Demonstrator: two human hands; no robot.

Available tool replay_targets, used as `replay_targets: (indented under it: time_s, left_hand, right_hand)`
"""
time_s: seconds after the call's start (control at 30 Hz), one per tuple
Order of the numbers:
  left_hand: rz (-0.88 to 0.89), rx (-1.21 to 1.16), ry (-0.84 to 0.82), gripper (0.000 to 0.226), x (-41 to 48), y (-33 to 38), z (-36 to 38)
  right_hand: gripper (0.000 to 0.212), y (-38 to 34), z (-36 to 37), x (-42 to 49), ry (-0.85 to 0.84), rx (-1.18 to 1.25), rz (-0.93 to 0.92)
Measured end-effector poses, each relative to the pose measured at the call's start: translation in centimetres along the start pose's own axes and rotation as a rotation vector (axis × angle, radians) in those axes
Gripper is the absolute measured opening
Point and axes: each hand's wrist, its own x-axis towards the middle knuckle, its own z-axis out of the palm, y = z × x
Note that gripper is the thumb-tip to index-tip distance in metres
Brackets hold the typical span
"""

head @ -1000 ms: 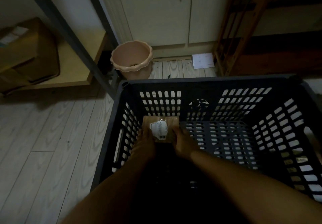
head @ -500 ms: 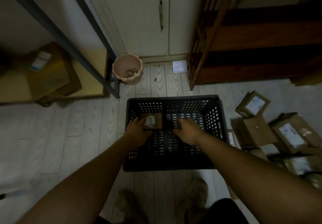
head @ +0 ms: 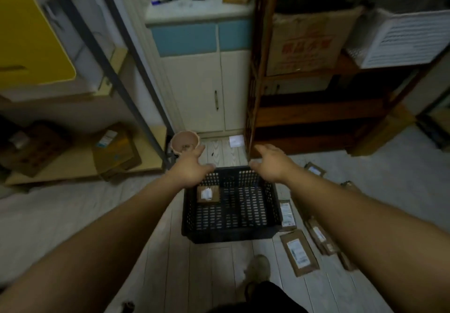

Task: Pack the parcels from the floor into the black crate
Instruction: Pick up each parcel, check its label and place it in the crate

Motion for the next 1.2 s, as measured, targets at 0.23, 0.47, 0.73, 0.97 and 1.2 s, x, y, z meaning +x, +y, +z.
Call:
replay_targets:
  time_s: [0.23, 0.47, 0.73, 0.97, 1.2]
  left_hand:
    - [0.210, 0.052, 0.009, 0.077, -9.1, 7.1, -2.0]
    - [0.455, 0.063, 0.003, 0.075, -18.3, 18.3, 1.1]
    - [0.531, 0.084, -0.049, 0.077, -21.7, 27.8, 8.4]
    - [0.529, 0.082, -0.159, 0.073, -25.8, 38.3, 20.6]
    - [0.507, 0.107, -0.217, 0.073, -24.9, 43.7, 27.8]
  right_hand:
    - [0.069, 1.4, -6.6, -14.0, 0.149, -0.101, 0.046]
    - [0.071, 8.3, -12.5, -25.9, 0.318, -0.130, 0.136]
    - [0.070, 17.4, -16.0, -33.8, 0.393, -0.178, 0.174]
    - [0.069, 30.9, -18.5, -41.9, 0.360, -0.173, 0.266]
    - [0.069, 39.5, -19.5, -43.0, 0.343, -0.107, 0.327]
